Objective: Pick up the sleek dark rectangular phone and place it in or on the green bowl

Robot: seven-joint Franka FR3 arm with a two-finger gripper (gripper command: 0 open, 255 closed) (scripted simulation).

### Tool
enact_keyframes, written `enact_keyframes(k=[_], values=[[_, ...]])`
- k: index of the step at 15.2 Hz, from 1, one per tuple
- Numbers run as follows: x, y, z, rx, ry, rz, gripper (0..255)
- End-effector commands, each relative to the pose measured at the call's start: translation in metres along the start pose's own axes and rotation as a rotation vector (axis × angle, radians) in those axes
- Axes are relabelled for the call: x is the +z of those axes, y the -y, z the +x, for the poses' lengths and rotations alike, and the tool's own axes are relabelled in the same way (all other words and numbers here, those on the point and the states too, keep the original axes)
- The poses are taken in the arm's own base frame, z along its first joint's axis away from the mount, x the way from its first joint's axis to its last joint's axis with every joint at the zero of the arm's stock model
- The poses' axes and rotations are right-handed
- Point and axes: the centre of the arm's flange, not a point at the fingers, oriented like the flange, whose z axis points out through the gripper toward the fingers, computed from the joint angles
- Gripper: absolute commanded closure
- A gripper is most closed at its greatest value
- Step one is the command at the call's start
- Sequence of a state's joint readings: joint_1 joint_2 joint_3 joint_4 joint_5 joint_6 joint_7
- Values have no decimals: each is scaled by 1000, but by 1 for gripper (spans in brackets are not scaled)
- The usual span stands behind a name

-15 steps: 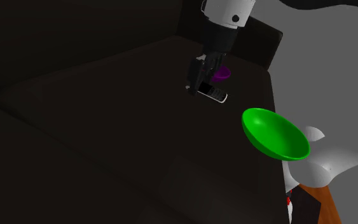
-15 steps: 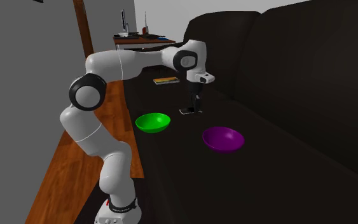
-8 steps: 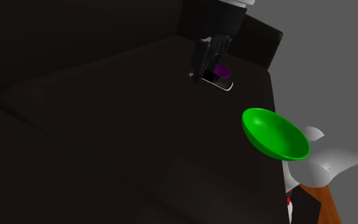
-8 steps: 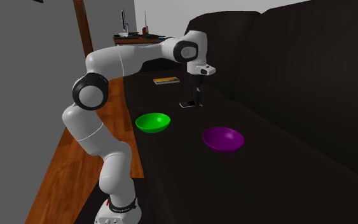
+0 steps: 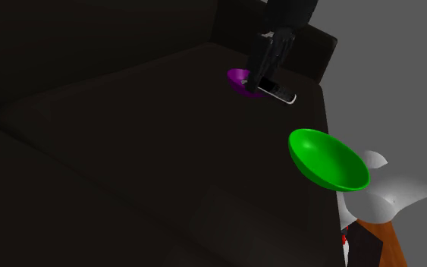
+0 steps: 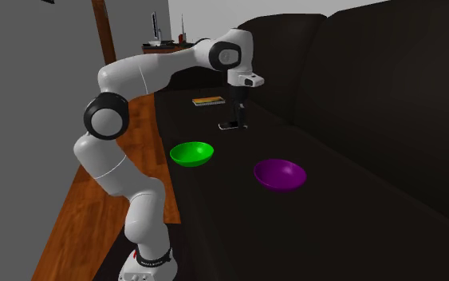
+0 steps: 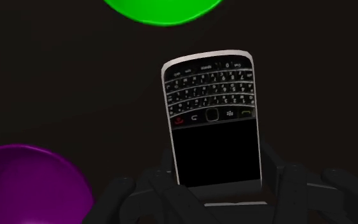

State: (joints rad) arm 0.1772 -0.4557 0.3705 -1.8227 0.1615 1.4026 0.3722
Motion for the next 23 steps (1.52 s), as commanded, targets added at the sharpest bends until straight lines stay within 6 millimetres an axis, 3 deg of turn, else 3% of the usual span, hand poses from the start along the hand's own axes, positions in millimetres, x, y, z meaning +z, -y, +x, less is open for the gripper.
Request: enact_keyframes(k=[1, 12, 23], values=[[-1, -6, -25, 0, 0, 0, 255], [-5, -30, -170, 0, 0, 0, 255], [54, -30, -170, 0, 0, 0, 255]])
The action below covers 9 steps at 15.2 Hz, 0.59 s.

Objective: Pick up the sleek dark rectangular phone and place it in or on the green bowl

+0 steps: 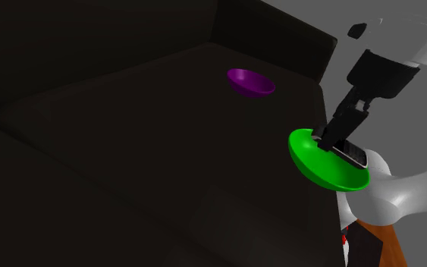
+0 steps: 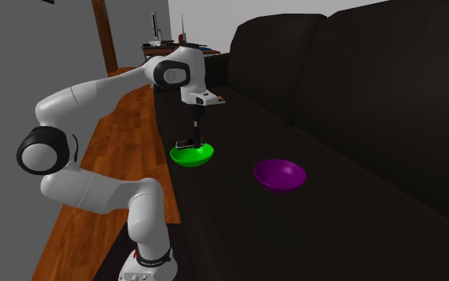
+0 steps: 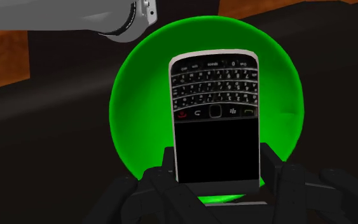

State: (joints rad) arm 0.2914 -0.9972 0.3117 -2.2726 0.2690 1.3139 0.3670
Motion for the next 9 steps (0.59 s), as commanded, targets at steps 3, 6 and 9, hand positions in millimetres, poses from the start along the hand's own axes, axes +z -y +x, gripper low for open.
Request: enact_keyframes(k=[3, 6, 9], values=[[20, 0, -1, 0, 0, 0, 255], [20, 0, -1, 0, 0, 0, 255], [20, 0, -1, 0, 0, 0, 255]])
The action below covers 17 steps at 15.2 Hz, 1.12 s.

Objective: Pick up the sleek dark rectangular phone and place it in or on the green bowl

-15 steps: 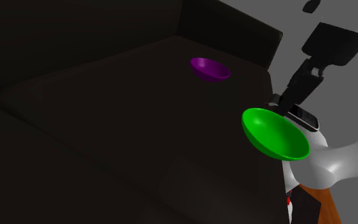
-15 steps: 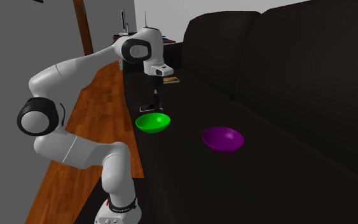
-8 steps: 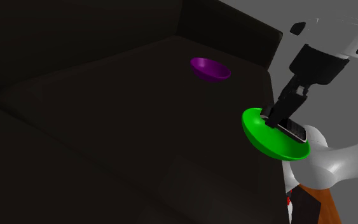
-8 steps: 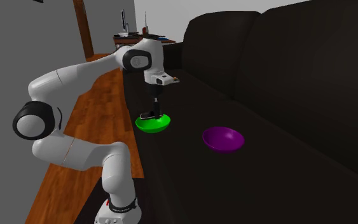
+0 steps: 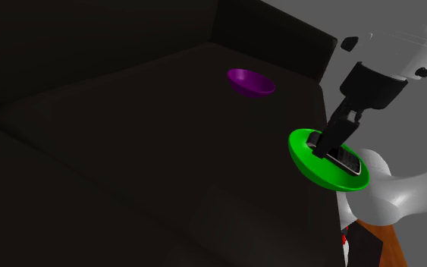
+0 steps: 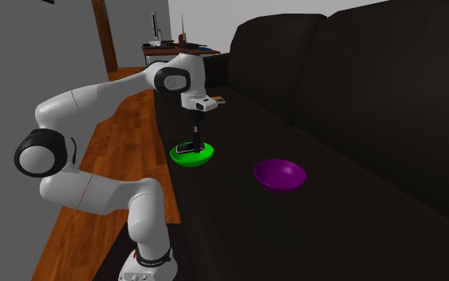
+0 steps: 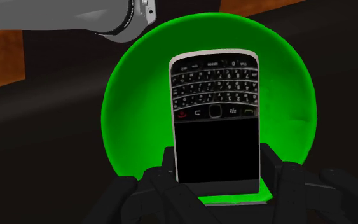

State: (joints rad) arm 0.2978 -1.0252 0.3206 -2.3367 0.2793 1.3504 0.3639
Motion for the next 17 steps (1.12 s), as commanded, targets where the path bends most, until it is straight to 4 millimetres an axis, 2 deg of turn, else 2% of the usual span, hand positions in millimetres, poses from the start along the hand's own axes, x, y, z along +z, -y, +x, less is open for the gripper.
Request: enact_keyframes(k=[1, 2, 7, 11, 17], values=[[0, 0, 0, 0, 0, 0, 255], [0, 0, 0, 0, 0, 0, 0], [0, 0, 0, 0, 0, 0, 0], [-50, 0, 0, 0, 0, 0, 0], [-50, 0, 0, 0, 0, 0, 0]])
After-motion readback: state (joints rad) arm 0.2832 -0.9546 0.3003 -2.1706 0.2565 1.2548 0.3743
